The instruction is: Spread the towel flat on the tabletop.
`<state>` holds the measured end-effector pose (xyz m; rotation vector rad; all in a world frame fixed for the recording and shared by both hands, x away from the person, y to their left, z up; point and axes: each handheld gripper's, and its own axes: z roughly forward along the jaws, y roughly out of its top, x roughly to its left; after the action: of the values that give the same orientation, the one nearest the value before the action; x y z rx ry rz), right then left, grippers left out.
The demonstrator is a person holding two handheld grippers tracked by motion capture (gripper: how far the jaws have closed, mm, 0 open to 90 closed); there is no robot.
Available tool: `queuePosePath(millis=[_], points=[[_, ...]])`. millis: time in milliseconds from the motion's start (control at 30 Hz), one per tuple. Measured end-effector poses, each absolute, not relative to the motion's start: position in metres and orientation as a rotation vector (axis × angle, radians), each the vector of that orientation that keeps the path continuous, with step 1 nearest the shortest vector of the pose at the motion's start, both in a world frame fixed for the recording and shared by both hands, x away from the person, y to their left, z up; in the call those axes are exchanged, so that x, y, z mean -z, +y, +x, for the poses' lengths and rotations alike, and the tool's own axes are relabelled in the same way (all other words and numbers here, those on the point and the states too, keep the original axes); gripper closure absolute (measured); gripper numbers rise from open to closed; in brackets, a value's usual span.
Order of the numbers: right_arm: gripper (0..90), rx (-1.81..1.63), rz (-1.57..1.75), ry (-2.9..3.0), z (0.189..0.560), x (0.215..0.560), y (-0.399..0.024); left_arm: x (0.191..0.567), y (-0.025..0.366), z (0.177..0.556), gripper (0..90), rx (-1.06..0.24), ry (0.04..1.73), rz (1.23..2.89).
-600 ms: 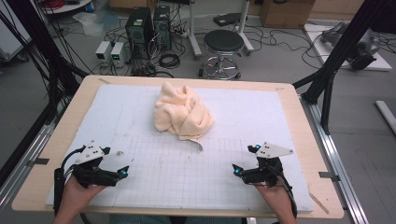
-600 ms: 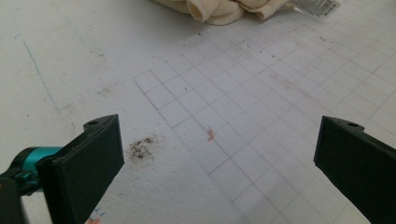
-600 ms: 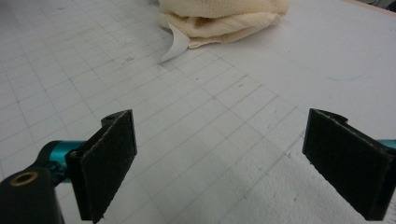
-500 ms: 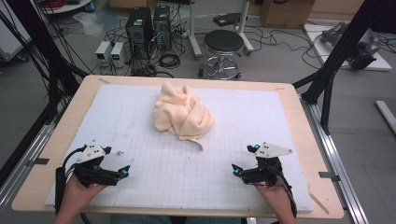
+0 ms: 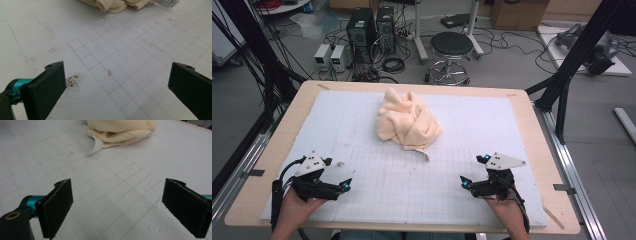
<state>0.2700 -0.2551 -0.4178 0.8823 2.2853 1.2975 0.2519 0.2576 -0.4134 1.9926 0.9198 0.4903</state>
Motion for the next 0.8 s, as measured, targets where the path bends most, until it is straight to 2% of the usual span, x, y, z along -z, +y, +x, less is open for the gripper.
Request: queuePosePath(millis=[467, 500, 567, 800], points=[[9.1, -1.310, 0.890, 2.288, 0.270, 0.417, -0.254, 0.413, 0.254, 0.253, 2.0, -0.475, 0.909, 1.990], [9.1, -1.304, 0.870, 2.283, 0.270, 0.415, -0.253, 0.412, 0.253, 0.253, 3.9, -0.475, 0.907, 1.990], [9.1, -1.313, 0.869, 2.283, 0.271, 0.413, -0.252, 0.409, 0.252, 0.255, 4.1, -0.433, 0.918, 1.970], [9.1, -1.310, 0.805, 2.307, 0.290, 0.386, -0.238, 0.386, 0.234, 0.269, 4.2, -0.418, 0.852, 1.968]])
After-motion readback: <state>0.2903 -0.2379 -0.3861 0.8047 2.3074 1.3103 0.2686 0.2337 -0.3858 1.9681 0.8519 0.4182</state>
